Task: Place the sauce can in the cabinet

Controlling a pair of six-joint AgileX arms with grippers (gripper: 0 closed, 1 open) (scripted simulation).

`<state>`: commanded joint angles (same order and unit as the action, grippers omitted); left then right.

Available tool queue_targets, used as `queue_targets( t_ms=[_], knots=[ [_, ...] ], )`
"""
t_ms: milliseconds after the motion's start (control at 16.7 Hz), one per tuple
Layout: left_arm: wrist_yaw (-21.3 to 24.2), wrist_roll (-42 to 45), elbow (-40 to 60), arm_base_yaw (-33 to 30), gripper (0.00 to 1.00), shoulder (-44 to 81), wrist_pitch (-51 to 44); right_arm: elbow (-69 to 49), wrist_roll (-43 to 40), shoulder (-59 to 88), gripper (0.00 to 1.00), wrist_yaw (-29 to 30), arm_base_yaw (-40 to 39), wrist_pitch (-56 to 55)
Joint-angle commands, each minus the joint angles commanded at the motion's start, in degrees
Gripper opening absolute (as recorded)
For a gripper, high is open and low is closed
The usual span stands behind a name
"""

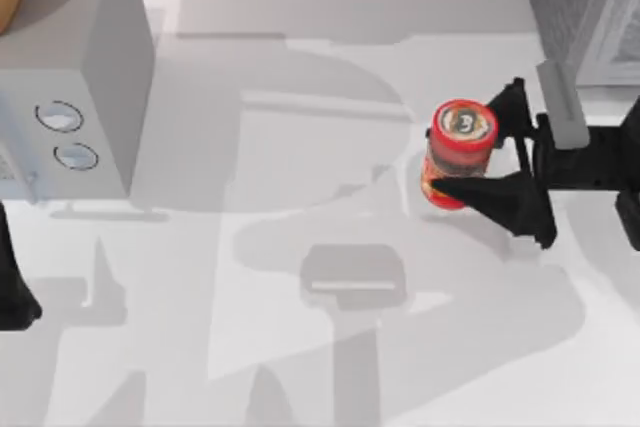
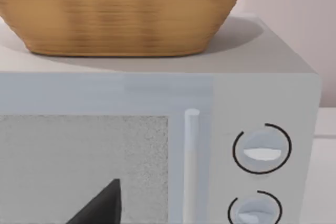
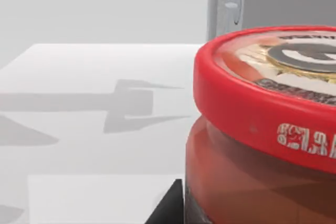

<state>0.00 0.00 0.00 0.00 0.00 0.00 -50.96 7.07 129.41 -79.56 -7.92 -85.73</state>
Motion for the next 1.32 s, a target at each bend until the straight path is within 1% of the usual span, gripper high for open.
queue_targets(
  t_ms=[480, 900, 1080, 1320],
  knots=[
    [0.0, 0.0, 0.0, 0.0, 1.0, 0.0, 0.0, 1.8, 1.2, -15.5, 0.0, -0.3, 0.0, 13.0],
    [0.0, 0.0, 0.0, 0.0, 1.0, 0.0, 0.0, 2.2, 1.7, -16.4, 0.0, 0.0, -0.1, 14.0],
    [0.0, 0.0, 0.0, 0.0, 1.0, 0.0, 0.0, 6.3, 2.7, -20.6, 0.0, 3.8, -0.3, 18.8],
    [0.0, 0.0, 0.0, 0.0, 1.0, 0.0, 0.0, 12.3, 1.4, -34.0, 0.0, 13.5, 0.6, 28.3]
  ],
)
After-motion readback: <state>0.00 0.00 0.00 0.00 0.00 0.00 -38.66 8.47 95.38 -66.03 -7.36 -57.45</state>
